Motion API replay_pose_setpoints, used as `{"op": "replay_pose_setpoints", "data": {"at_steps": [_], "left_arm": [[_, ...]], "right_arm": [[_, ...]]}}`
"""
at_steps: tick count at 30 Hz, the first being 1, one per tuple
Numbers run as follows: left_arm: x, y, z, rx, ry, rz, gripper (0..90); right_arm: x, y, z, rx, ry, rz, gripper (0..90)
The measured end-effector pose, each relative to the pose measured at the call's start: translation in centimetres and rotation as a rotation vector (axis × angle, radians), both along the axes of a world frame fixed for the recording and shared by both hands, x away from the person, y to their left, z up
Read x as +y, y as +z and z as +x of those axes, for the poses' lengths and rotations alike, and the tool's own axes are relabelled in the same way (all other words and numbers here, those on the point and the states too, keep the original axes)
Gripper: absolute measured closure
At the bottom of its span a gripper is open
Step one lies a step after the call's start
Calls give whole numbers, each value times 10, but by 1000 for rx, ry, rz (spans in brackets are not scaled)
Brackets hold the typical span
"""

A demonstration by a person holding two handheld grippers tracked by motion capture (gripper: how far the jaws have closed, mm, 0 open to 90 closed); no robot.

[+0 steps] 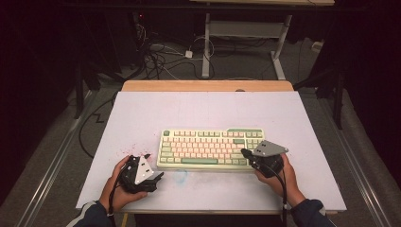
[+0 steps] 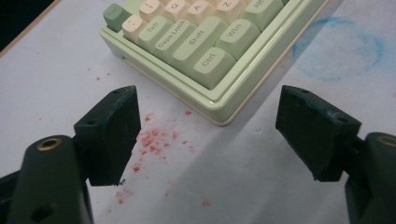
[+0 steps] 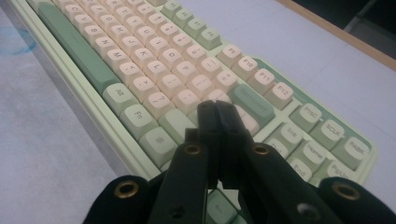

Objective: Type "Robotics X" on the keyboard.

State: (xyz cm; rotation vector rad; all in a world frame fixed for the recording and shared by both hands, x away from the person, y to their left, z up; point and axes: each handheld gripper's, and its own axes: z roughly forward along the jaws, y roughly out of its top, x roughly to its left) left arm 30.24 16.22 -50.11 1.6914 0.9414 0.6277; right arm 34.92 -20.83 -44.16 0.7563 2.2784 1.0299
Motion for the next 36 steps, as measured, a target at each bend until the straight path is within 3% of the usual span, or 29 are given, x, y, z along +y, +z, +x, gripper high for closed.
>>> {"op": "replay_pose_setpoints", "data": {"at_steps": [14, 30, 34, 36], "left_arm": [[-3, -4, 0, 18, -12, 14, 207], [-4, -4, 0, 26, -8, 9, 209], [-4, -2, -1, 39, -15, 3, 259], [-4, 0, -2, 48, -31, -15, 354]], "right_arm": [[18, -7, 15, 63, 38, -60, 900], [15, -14, 15, 76, 40, -62, 900], [14, -15, 15, 75, 40, -55, 900], [13, -15, 14, 71, 37, -54, 900]]}}
